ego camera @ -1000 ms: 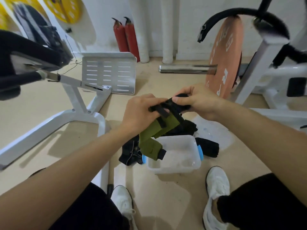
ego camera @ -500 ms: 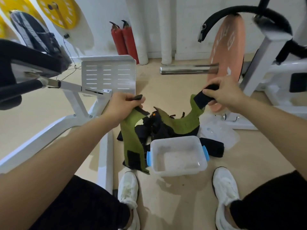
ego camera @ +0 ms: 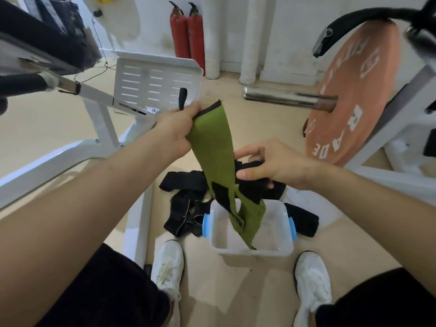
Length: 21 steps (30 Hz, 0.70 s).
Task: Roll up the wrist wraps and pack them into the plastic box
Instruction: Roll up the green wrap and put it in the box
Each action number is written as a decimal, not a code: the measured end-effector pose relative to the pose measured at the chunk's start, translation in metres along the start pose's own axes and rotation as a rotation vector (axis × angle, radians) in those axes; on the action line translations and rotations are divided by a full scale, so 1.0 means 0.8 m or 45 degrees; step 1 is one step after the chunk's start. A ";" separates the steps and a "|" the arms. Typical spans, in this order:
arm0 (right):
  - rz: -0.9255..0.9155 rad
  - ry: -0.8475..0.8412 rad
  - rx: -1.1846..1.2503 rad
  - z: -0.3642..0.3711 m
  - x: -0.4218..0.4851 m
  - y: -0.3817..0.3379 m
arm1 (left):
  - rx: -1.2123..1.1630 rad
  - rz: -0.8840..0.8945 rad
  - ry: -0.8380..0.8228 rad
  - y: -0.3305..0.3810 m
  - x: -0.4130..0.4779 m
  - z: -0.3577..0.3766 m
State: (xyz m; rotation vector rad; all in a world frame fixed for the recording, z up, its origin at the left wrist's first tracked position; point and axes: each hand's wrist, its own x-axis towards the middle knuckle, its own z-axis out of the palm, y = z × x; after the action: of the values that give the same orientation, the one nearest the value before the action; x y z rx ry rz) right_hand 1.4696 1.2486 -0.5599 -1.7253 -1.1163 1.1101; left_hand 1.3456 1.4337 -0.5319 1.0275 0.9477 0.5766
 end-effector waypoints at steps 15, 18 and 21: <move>-0.092 0.513 0.159 -0.002 0.057 0.002 | 0.349 0.037 -0.539 0.001 0.003 -0.030; -0.165 0.619 0.209 -0.012 0.056 0.000 | 0.559 0.101 -0.676 -0.021 0.007 -0.036; -0.164 0.725 0.224 -0.018 0.053 0.001 | 0.604 0.234 -0.672 -0.038 0.005 -0.032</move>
State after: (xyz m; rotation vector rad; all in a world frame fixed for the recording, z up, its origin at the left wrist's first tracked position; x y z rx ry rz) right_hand 1.4930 1.2864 -0.5670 -1.6546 -0.7343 0.5593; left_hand 1.3246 1.4359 -0.5657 1.6076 0.5262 0.2033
